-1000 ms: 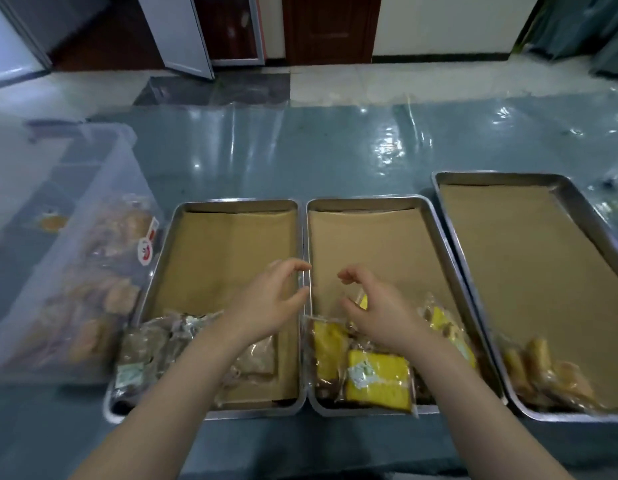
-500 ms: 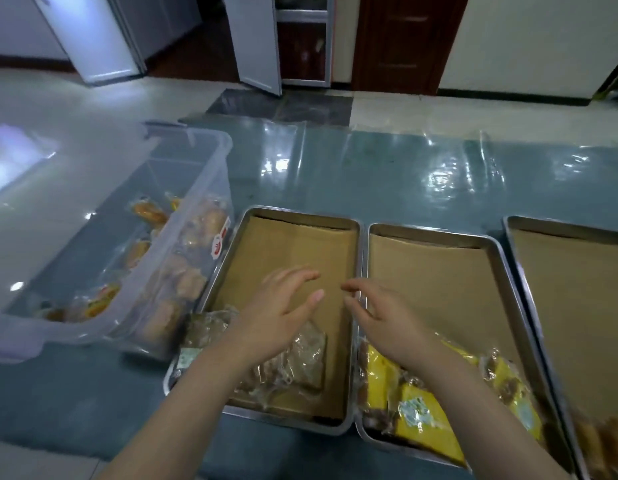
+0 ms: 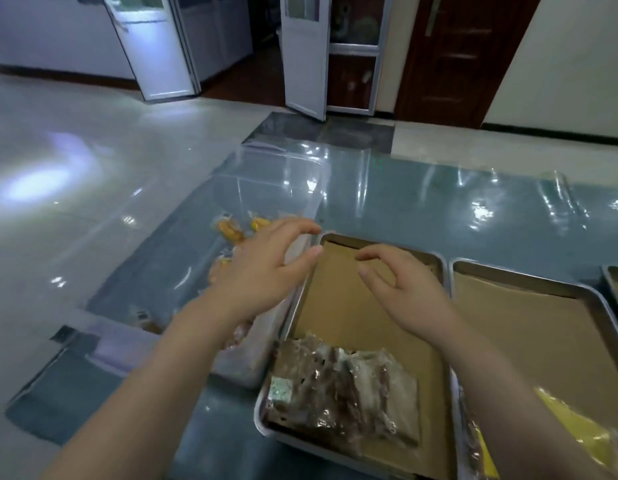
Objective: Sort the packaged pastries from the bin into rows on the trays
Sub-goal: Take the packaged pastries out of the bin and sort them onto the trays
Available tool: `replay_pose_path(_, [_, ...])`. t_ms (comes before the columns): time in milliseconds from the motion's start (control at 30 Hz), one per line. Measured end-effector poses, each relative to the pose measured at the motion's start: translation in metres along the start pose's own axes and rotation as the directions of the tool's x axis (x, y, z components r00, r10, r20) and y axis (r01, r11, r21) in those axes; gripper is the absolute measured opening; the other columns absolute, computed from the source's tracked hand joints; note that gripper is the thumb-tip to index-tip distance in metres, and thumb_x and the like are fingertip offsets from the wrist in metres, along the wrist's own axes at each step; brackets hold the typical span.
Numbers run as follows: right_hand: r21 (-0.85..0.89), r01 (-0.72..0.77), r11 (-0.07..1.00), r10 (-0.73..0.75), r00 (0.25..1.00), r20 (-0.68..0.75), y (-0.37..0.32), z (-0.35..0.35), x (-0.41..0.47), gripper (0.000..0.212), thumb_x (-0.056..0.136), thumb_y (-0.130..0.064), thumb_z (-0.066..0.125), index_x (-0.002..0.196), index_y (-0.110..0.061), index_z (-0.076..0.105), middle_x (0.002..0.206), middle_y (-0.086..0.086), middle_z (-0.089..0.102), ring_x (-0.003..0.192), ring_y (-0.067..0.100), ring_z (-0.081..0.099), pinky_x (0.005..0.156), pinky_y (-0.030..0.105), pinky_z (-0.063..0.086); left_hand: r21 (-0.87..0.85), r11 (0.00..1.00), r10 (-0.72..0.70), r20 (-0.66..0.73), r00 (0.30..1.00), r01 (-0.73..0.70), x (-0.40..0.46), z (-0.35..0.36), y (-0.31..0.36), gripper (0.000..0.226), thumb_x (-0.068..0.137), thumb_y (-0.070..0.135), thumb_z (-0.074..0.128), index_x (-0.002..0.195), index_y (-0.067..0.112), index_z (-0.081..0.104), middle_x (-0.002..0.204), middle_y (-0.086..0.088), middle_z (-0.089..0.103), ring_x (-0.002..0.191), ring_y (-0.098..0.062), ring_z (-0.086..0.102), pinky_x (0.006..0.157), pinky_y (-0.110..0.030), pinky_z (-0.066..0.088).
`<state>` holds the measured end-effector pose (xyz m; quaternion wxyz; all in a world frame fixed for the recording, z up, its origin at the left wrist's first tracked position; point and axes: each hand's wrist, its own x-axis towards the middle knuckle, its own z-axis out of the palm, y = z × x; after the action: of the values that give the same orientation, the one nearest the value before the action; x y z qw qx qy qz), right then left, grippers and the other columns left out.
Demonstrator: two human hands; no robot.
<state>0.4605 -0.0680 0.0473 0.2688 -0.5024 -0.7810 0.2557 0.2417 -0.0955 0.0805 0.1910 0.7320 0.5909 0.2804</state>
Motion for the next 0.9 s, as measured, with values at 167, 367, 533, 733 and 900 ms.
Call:
replay_pose_path(167, [0.061,0.02,0.998,-0.018,0.999,-0.028,-0.053,0.048,0.043,0.015,0.096,-0.027,0.057,0.11,-0.033,0.061,0.113,-0.014,0.061,0.108,0.0,0.049,0.084,-0.004,0.027,0.044,0.998,-0.04,0.004,0.999,0.04,0.009,-0.064,-0.078,0.036,0.097,0.039,0.051,0.131,0.03,0.054,0.131,0.015,0.05,0.117,0.002,0.044,0.089,-0.006,0.031])
replay_pose_path(367, [0.063,-0.023,0.998,0.025,0.999,-0.024,-0.09,0.096,0.079,0.017,0.097,-0.027,0.055,0.11,-0.037,0.058,0.116,-0.015,0.059,0.111,0.004,0.051,0.09,0.018,0.039,0.183,0.977,-0.146,0.182,0.972,0.112,0.025,-0.116,-0.169,0.059,0.083,0.068,0.044,0.129,0.032,0.053,0.135,0.009,0.052,0.125,-0.01,0.046,0.105,-0.035,0.037])
replay_pose_path(533, [-0.253,-0.051,0.966,0.12,0.957,0.263,-0.121,0.117,0.118,0.028,0.096,-0.038,0.055,0.122,-0.029,0.057,0.116,-0.009,0.059,0.103,0.012,0.055,0.089,0.034,0.047,0.345,0.938,-0.186,0.555,0.811,-0.021,0.044,-0.12,-0.193,0.042,0.098,0.042,0.05,0.137,0.026,0.048,0.138,0.006,0.048,0.127,-0.014,0.045,0.101,-0.028,0.032])
replay_pose_path(733, [-0.581,0.06,0.812,0.36,0.732,0.579,-0.139,0.182,0.155,0.03,0.093,-0.039,0.056,0.106,-0.012,0.059,0.105,0.004,0.064,0.09,0.023,0.06,0.074,0.034,0.049,0.447,0.877,-0.305,0.802,0.514,-0.178,0.046,-0.073,-0.207,0.054,0.093,0.052,0.053,0.138,0.02,0.05,0.138,-0.003,0.052,0.122,-0.023,0.05,0.1,-0.031,0.04])
replay_pose_path(900, [-0.667,0.01,0.745,0.556,0.544,0.628,-0.128,0.19,0.148,0.045,0.09,-0.06,0.053,0.091,-0.016,0.06,0.09,-0.001,0.057,0.087,0.023,0.058,0.084,0.04,0.052,0.47,0.862,-0.358,0.831,0.426,-0.191,0.033,-0.05,-0.226,0.062,0.093,0.055,0.05,0.141,0.015,0.047,0.138,-0.008,0.053,0.12,-0.027,0.052,0.102,-0.04,0.044])
